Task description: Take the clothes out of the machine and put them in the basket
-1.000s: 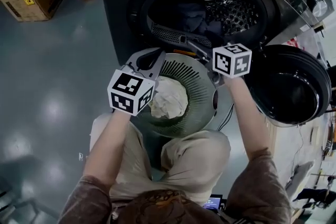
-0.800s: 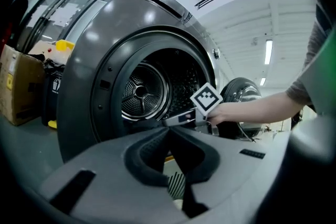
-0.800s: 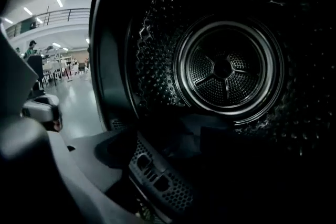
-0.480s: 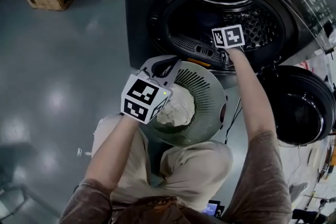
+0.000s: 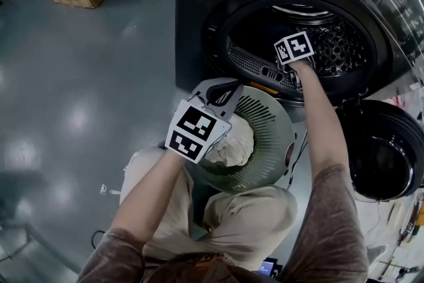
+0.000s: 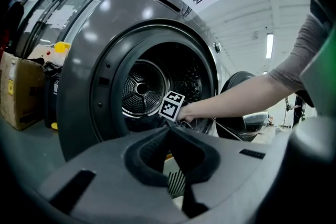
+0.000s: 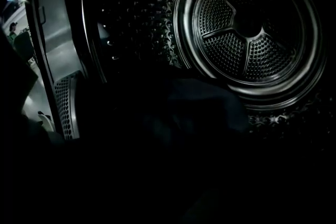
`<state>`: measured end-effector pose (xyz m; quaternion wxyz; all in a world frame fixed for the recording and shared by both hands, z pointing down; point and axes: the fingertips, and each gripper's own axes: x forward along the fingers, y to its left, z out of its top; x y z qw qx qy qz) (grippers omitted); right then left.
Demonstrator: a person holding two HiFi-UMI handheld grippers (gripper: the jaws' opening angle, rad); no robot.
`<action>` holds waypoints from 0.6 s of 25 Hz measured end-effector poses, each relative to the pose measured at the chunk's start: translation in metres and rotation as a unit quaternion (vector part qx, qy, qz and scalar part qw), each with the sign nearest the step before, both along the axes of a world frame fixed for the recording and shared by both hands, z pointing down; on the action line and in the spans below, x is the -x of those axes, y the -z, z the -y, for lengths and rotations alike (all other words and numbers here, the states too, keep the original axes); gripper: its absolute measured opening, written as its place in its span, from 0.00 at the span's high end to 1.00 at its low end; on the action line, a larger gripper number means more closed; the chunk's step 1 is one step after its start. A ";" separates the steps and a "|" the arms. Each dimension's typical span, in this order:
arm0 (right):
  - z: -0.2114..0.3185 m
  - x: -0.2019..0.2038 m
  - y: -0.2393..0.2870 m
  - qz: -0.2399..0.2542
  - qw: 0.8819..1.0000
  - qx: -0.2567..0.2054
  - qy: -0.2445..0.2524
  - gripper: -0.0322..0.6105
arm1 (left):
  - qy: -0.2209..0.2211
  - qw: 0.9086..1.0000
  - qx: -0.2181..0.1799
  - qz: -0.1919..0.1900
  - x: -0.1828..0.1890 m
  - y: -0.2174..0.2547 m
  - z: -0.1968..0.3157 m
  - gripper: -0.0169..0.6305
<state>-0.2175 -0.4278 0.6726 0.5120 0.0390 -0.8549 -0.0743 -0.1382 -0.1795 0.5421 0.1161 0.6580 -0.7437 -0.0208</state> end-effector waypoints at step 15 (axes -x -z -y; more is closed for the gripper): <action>0.001 -0.019 0.021 0.041 0.993 -0.113 0.012 0.84 | 0.010 1.000 0.010 -0.009 0.006 -0.006 -0.009 0.96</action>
